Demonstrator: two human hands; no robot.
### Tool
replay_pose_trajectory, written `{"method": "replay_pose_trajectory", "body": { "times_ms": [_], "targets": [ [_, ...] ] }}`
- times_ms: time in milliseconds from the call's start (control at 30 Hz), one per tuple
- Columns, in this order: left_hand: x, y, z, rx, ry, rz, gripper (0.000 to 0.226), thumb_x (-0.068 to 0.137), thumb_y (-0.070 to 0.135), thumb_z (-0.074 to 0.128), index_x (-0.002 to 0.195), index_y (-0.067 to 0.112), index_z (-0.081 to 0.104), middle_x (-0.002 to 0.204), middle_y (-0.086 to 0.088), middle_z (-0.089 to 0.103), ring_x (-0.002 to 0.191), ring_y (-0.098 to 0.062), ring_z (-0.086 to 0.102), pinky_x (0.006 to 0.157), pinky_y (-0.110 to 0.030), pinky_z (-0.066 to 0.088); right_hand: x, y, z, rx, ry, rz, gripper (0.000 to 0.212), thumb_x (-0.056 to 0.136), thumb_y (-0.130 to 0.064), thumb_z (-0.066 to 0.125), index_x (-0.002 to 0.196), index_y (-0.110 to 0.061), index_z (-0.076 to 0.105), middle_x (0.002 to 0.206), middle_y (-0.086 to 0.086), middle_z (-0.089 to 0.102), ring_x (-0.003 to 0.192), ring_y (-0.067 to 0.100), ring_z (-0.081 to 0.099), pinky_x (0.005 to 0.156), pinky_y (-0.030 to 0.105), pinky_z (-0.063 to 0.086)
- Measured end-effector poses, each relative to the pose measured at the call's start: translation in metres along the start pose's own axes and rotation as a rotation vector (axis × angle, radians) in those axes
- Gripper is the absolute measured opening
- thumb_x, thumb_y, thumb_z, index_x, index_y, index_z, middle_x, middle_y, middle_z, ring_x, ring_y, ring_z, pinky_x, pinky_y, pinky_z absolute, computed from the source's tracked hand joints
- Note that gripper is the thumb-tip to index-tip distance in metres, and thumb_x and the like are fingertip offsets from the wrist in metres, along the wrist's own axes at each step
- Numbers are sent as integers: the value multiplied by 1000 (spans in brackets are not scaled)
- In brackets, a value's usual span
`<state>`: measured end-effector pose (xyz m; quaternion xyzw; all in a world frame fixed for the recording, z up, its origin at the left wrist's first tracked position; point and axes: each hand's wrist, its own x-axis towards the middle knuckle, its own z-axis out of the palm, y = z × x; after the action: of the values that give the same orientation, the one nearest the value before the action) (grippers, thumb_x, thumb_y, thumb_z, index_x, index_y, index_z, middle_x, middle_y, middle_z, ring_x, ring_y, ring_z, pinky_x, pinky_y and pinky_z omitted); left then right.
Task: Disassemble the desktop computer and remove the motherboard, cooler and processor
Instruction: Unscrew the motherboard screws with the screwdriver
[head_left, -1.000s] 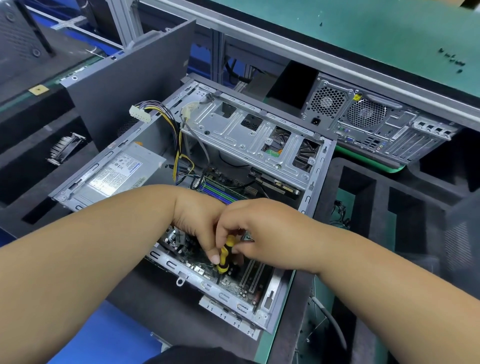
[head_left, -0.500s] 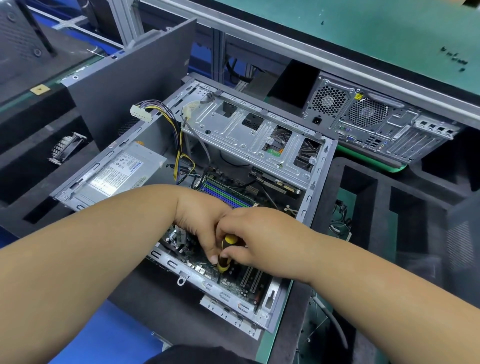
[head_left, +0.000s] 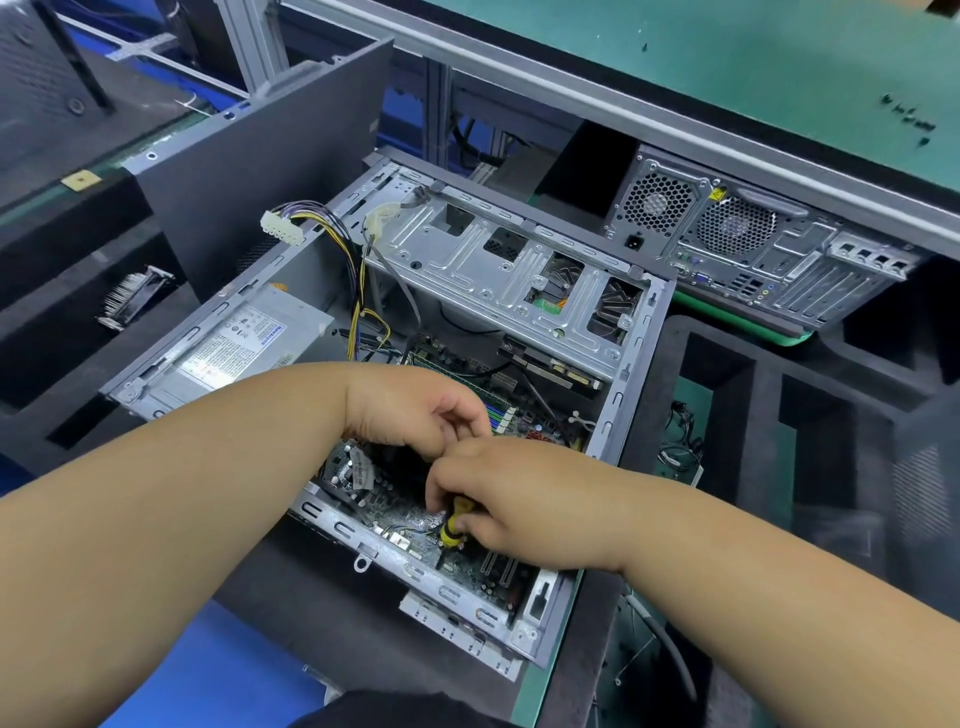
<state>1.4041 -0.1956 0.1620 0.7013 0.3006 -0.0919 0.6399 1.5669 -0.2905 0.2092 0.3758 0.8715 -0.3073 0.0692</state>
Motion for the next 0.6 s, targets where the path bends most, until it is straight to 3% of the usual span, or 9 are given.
{"method": "replay_pose_trajectory", "body": {
  "times_ms": [233,367,467,533,600],
  "targets": [
    [1,2,2,0,56,-14,43,79,-27,44,108,1,59,89,-4,63,68,0,57,64,-14,45,-4,2,-2,52,53,-11,21,91,-18,62,111,-19,63,109,-4,58,98,14,52,88,34,43],
    [0,2,2,-18,65,-12,38,80,-24,48,106,1,60,87,-5,64,73,-9,55,67,-27,41,-5,2,-6,53,72,-8,22,90,-18,62,112,-20,63,108,-5,57,97,15,52,89,36,44],
    [-2,3,2,15,129,-16,35,72,-2,60,106,3,64,97,-13,65,88,-19,56,82,-40,44,-10,3,-16,79,159,1,21,88,-15,62,109,-19,65,103,-6,58,95,11,52,88,33,43],
    [-3,4,2,24,191,-30,31,64,9,60,94,10,67,87,-5,65,81,-13,56,78,-34,45,-14,5,-24,130,257,25,19,86,-13,63,103,-19,66,96,-6,57,89,10,51,84,30,42],
    [-4,5,3,-7,221,-31,20,63,11,57,80,16,65,68,6,61,62,-4,51,61,-19,42,-15,6,-29,142,297,48,16,86,-14,63,101,-20,66,95,-5,57,87,10,52,82,29,41]
  ]
}}
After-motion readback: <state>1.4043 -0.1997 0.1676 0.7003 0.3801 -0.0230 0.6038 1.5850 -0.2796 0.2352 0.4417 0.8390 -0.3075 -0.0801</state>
